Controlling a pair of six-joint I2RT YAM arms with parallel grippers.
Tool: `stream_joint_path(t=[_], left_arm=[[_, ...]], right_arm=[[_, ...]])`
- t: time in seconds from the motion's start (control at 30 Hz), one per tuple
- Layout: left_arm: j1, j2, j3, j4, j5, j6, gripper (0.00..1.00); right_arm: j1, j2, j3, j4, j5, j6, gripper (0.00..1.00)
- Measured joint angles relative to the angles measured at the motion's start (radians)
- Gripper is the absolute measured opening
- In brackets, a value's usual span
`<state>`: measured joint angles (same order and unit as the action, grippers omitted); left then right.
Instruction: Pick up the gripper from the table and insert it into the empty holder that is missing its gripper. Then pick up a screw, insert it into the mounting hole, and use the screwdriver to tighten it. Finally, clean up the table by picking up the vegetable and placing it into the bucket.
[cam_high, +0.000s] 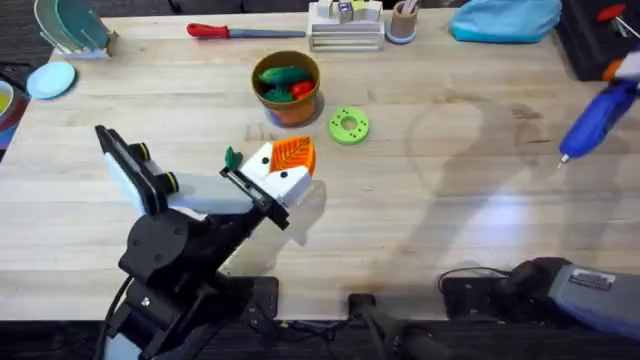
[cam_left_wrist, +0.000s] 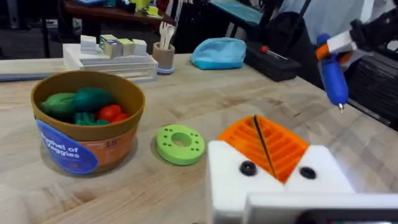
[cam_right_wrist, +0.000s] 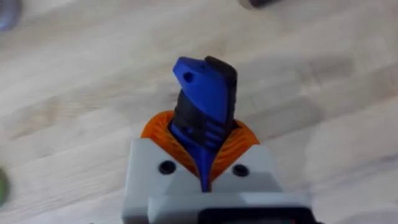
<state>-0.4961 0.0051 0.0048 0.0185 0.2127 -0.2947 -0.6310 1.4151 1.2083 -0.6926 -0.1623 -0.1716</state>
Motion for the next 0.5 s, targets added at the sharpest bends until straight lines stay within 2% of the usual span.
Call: stream_joint_path(t=[0.3, 0.4, 0.5], left_arm=[[0.000, 0.000, 0.000, 0.000, 0.001, 0.000, 0.012], [0.000, 0.000, 0.000, 0.000, 0.004, 0.000, 0.012], [0.000, 0.000, 0.000, 0.000, 0.009, 0.006, 0.012]], right_arm=[[0.128, -0.274, -0.009, 0.013, -0.133, 0.019, 0.023], [0.162, -0.389, -0.051, 0.036, -0.161, 0.020, 0.023], [0.202, -0.493, -0.130, 0.131, -0.225, 0.035, 0.023]])
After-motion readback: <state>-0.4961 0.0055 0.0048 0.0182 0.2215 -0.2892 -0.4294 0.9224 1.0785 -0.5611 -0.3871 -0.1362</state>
